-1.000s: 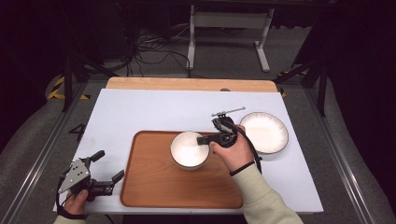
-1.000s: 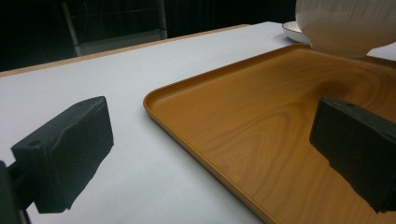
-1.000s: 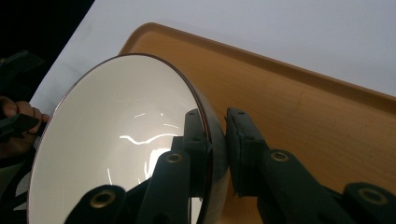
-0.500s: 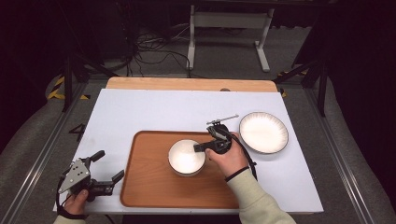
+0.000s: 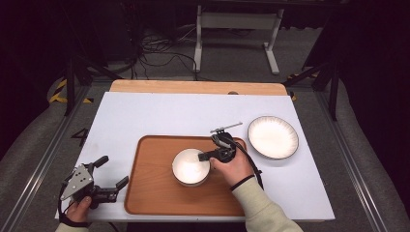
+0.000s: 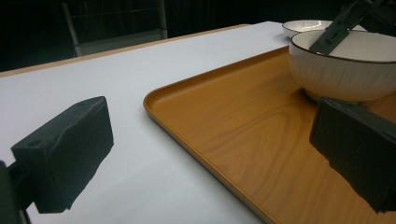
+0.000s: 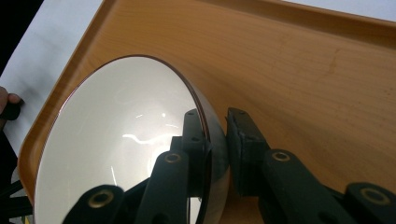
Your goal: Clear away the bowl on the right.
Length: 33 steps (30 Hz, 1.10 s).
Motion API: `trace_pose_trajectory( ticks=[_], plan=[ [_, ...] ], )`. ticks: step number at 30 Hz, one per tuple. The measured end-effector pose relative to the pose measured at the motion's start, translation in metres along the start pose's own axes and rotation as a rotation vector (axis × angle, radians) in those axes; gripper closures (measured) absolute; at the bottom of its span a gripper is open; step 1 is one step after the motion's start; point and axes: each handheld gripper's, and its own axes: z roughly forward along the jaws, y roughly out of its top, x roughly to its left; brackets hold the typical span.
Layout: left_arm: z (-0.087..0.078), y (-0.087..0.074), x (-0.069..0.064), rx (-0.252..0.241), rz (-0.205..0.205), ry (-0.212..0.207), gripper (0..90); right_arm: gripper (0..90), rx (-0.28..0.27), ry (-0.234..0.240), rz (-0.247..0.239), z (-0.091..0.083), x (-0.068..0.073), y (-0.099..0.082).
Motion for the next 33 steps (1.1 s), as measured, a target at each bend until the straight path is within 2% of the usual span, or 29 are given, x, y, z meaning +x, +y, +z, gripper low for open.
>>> trace_pose_trajectory(
  ticks=[15, 19, 20, 24, 27, 31, 32, 33],
  plan=[
    [0.0, 0.0, 0.0, 0.0, 0.0, 0.001, 0.3, 78.1, 0.005, 0.005, -0.011, 0.002, -0.002, -0.001],
    [0.0, 0.0, 0.0, 0.0, 0.0, 0.001, 0.3, 71.9, 0.005, 0.023, -0.014, 0.003, -0.005, -0.001],
    [0.0, 0.0, 0.0, 0.001, 0.0, 0.001, 0.3, 69.1, -0.006, 0.03, -0.02, 0.003, -0.005, -0.002],
    [0.0, 0.0, 0.0, -0.001, -0.002, 0.003, 0.3, 61.6, -0.047, 0.003, -0.084, 0.003, -0.002, -0.002],
    [0.0, 0.0, 0.0, 0.0, -0.005, 0.002, 0.2, 58.9, -0.069, -0.003, -0.11, 0.001, -0.002, -0.002],
    [0.0, 0.0, 0.0, 0.004, -0.004, -0.002, 0.2, 53.4, -0.144, -0.001, -0.179, -0.006, 0.001, -0.002],
    [0.0, 0.0, 0.0, 0.003, -0.005, -0.001, 0.3, 51.1, -0.184, 0.001, -0.216, -0.011, 0.003, -0.002],
    [0.0, 0.0, 0.0, 0.003, -0.005, -0.001, 0.3, 51.1, -0.184, 0.001, -0.216, -0.011, 0.003, -0.002]
  ],
)
